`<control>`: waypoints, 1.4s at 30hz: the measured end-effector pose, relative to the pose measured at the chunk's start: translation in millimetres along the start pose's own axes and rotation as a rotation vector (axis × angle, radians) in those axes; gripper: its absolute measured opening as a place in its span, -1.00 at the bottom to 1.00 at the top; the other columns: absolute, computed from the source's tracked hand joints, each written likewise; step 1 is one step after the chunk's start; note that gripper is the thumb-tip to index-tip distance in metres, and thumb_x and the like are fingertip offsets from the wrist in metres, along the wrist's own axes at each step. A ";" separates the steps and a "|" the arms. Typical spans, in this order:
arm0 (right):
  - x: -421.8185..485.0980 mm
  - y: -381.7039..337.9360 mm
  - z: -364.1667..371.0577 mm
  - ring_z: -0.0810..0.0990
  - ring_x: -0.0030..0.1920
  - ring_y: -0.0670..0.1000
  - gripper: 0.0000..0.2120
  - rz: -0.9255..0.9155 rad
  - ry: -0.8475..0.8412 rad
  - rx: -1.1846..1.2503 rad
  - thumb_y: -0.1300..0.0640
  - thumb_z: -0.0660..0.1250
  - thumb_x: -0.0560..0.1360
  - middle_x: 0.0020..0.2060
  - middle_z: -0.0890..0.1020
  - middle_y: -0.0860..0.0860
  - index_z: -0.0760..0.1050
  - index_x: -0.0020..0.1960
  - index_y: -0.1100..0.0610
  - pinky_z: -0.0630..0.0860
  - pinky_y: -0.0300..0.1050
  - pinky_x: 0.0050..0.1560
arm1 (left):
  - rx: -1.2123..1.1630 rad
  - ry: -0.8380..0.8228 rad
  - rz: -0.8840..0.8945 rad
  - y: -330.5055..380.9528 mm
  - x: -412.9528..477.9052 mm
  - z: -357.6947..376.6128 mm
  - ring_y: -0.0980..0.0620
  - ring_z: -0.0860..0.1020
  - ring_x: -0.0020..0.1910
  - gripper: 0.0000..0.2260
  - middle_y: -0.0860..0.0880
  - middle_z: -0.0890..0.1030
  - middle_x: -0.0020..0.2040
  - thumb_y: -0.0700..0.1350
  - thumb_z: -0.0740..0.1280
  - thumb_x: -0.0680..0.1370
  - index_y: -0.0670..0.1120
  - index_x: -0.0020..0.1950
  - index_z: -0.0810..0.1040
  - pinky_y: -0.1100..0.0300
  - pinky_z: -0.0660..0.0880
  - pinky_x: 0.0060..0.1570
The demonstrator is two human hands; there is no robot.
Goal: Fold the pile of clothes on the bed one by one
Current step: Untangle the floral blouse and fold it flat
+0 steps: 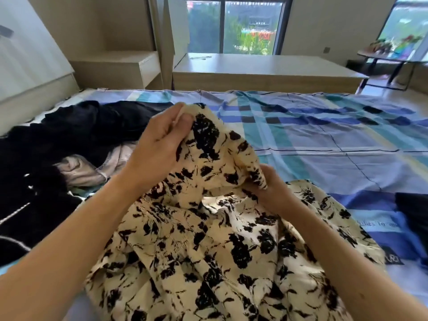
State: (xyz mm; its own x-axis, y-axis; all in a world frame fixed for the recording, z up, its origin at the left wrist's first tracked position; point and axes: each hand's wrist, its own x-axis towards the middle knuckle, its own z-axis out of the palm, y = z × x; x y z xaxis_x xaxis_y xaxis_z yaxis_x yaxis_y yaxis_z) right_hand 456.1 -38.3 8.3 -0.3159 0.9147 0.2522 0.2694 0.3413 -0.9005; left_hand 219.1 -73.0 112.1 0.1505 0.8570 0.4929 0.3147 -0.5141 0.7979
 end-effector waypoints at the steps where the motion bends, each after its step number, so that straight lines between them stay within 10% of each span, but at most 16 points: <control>1: 1.9 -2.5 -5.9 0.68 -0.10 -0.04 -0.82 0.018 0.026 0.109 0.25 0.46 0.46 -0.13 0.71 -0.03 0.61 -0.03 0.00 0.65 0.01 -0.01 | 0.034 0.024 -0.008 -3.1 -0.1 -2.9 -0.15 0.63 -0.03 -0.71 -0.19 0.64 -0.04 -0.05 0.14 0.72 -0.25 0.07 0.50 -0.05 0.56 0.04; 5: 3.4 -2.9 -37.8 0.67 -0.12 0.05 -0.82 -0.023 0.056 0.457 0.33 0.43 0.44 -0.19 0.70 0.02 0.67 -0.10 0.07 0.61 -0.05 -0.02 | 0.164 0.092 -0.078 -26.9 3.6 -9.8 -0.27 0.55 -0.11 -0.73 -0.32 0.55 -0.06 -0.03 0.17 0.71 -0.24 0.04 0.45 -0.19 0.54 -0.06; 8: 0.5 -0.4 -54.8 0.58 -0.09 0.17 -0.91 0.014 0.131 0.457 0.31 0.33 0.52 -0.15 0.65 0.09 0.56 0.00 0.22 0.48 0.08 0.01 | 0.203 0.085 -0.118 -39.4 5.2 -11.7 0.08 0.55 -0.19 -0.85 -0.10 0.59 -0.13 -0.05 0.22 0.69 -0.12 0.06 0.49 0.12 0.51 -0.13; 12: -13.9 -10.7 -89.1 0.64 -0.19 -0.06 -0.88 0.065 0.225 0.389 0.03 0.49 0.39 -0.23 0.65 -0.08 0.67 -0.07 -0.04 0.56 -0.30 -0.14 | 0.210 0.049 -0.179 -61.8 6.3 -21.0 0.15 0.59 -0.01 -0.91 0.04 0.64 0.01 -0.12 0.29 0.66 -0.06 0.15 0.52 0.23 0.45 0.05; 14: -15.0 -3.6 -107.2 0.63 -0.18 -0.23 -0.73 0.212 0.390 0.194 0.02 0.37 0.50 -0.18 0.54 -0.11 0.59 0.20 -0.09 0.41 -0.55 -0.18 | 0.338 0.005 -0.303 -86.7 4.6 -33.3 0.07 0.56 0.06 -0.90 0.01 0.61 0.07 -0.13 0.28 0.66 -0.04 0.16 0.53 0.14 0.44 0.08; 18: -29.4 30.4 -152.3 0.60 -0.15 0.07 -0.80 0.573 0.740 0.033 0.30 0.16 0.62 0.13 0.58 0.23 0.48 0.18 0.14 0.48 -0.15 -0.28 | 0.612 -0.271 -0.643 -147.8 -14.8 -48.2 -0.07 0.53 0.20 -0.74 -0.10 0.56 0.27 -0.12 0.29 0.65 -0.07 0.34 0.49 0.04 0.46 0.22; 23: -37.1 44.0 -151.2 0.56 -0.01 0.17 -0.63 0.727 0.629 -0.400 0.09 0.24 0.45 0.12 0.60 0.21 0.55 0.20 0.18 0.49 -0.13 -0.13 | 0.782 -0.439 -0.810 -197.3 -32.9 -40.0 -0.07 0.50 0.27 -0.44 -0.12 0.48 0.40 0.17 0.35 0.57 -0.04 0.49 0.34 0.02 0.46 0.27; 29: -5.2 16.8 -64.2 0.49 0.27 0.15 -0.69 0.242 0.395 -0.592 0.23 0.34 0.56 0.28 0.53 0.14 0.45 0.29 0.12 0.46 0.22 0.30 | 0.940 -0.257 -0.899 -202.0 -24.8 -28.6 -0.23 -0.27 0.59 0.17 -0.12 -0.27 0.63 0.35 0.51 0.30 0.05 0.64 -0.18 -0.33 -0.16 0.47; 33: 28.6 33.0 -16.5 0.44 0.37 0.08 -0.51 0.208 0.146 -0.591 0.00 0.39 0.55 0.40 0.46 0.09 0.37 0.42 0.12 0.39 0.11 0.41 | 0.830 -0.151 -0.964 -213.2 -25.6 -47.9 -0.23 0.23 0.52 -0.14 -0.21 0.18 0.59 0.22 0.43 0.44 -0.09 0.60 0.14 -0.18 0.30 0.45; 35: 51.0 42.6 -4.0 0.43 0.39 0.11 -0.42 0.245 0.077 -0.607 -0.10 0.38 0.54 0.43 0.44 0.10 0.33 0.46 0.09 0.37 0.15 0.42 | 0.839 -0.154 -0.977 -215.1 -26.4 -60.9 -0.12 0.48 0.19 -0.35 -0.20 0.46 0.37 0.09 0.39 0.48 -0.18 0.47 0.34 0.04 0.48 0.08; 40: 103.7 67.2 16.5 0.44 0.39 0.18 -0.11 0.541 -0.187 -0.758 -0.36 0.36 0.44 0.48 0.38 0.18 0.19 0.54 0.16 0.39 0.10 0.40 | 0.825 -0.196 -1.029 -207.7 -23.0 -77.6 0.00 0.54 -0.16 -0.52 -0.09 0.65 0.01 -0.05 0.45 0.44 -0.23 0.30 0.51 0.14 0.44 -0.25; 42: 113.3 69.9 13.7 0.51 0.16 0.12 -0.21 0.650 -0.263 -0.749 -0.26 0.44 0.44 0.27 0.52 0.20 0.36 0.41 0.28 0.51 -0.09 0.09 | 0.808 -0.221 -0.997 -209.4 -19.3 -77.4 0.03 0.56 -0.24 -0.74 -0.07 0.70 -0.09 -0.06 0.51 0.44 -0.17 0.04 0.65 0.12 0.49 -0.22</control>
State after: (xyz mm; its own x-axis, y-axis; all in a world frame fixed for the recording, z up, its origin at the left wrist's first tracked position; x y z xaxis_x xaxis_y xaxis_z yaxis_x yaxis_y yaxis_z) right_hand 426.7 86.2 -30.9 -0.0712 0.9251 -0.3729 0.9300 -0.0735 -0.3600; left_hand 77.7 15.4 -37.6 -0.3475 0.8827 -0.3163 0.8399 0.4430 0.3136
